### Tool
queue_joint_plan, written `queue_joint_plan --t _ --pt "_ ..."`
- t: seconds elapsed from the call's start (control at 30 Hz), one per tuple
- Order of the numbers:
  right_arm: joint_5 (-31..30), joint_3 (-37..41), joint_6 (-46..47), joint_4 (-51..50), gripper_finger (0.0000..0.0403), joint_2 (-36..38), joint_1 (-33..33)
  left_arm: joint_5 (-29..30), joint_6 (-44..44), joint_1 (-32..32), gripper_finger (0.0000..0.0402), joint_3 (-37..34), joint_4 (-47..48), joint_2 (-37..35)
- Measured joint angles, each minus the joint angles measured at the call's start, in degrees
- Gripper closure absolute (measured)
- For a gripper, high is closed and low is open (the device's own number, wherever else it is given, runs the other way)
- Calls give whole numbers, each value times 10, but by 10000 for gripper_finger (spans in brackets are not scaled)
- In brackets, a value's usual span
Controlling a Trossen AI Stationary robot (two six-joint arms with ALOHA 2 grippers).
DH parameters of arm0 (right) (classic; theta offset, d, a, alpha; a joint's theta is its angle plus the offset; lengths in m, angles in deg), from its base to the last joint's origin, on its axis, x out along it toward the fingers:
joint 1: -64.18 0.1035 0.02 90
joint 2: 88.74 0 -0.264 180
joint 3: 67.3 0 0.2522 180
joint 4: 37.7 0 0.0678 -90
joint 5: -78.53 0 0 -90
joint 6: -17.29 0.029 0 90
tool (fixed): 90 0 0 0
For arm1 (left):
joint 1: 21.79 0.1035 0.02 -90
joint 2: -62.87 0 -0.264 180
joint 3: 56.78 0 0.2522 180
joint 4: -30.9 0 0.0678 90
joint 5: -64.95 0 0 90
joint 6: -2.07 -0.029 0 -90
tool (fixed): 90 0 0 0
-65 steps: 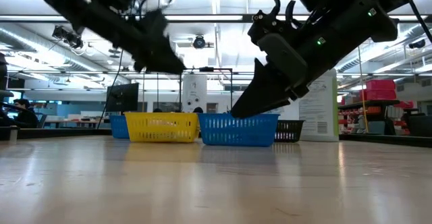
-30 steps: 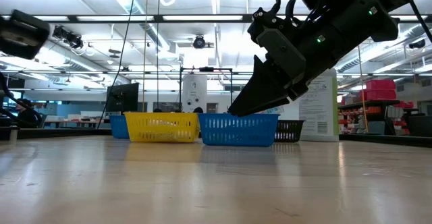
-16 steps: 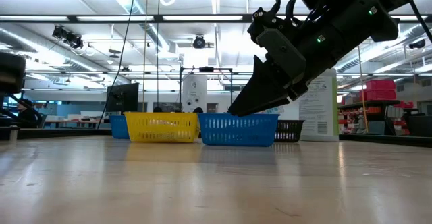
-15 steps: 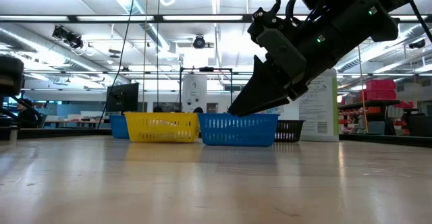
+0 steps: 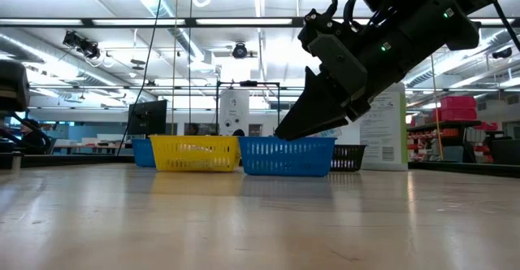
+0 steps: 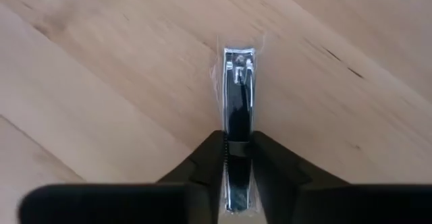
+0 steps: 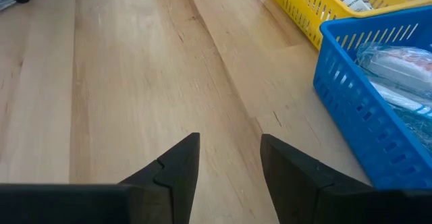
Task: Pick & Place Travel size toiletries
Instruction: Put the nail cutter into the black basket
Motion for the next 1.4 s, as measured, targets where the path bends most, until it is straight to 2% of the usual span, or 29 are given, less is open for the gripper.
queue_joint_plan --t 0.13,0.27,0.43,0.53,0.6,0.7,0.83,0.93,1.1,1.23,1.4 --pt "0 0 0 3 239 0 0 18 6 0 353 -1 -12 0" --pt "0 0 0 21 240 0 0 75 16 10 349 14 -15 4" --pt "0 0 -14 63 241 0 1 175 20 54 332 60 -10 3" --pt "0 0 -34 114 241 0 1 207 59 97 341 80 1 3" --pt "1 0 -56 151 237 0 1 249 110 127 348 89 -9 3" --pt "1 0 -115 185 223 0 1 291 167 170 350 90 -24 3" --pt "1 0 -135 192 191 0 1 301 217 216 344 90 -28 3" --pt "28 0 -132 196 164 0 0 301 239 239 343 90 -35 4" --pt "50 0 -157 198 129 0 -12 286 169 257 348 90 -122 5" --pt "49 0 -160 199 122 0 -31 255 123 263 345 90 -177 5" --pt "69 0 -162 207 135 -1 -47 251 126 263 350 90 -169 5"
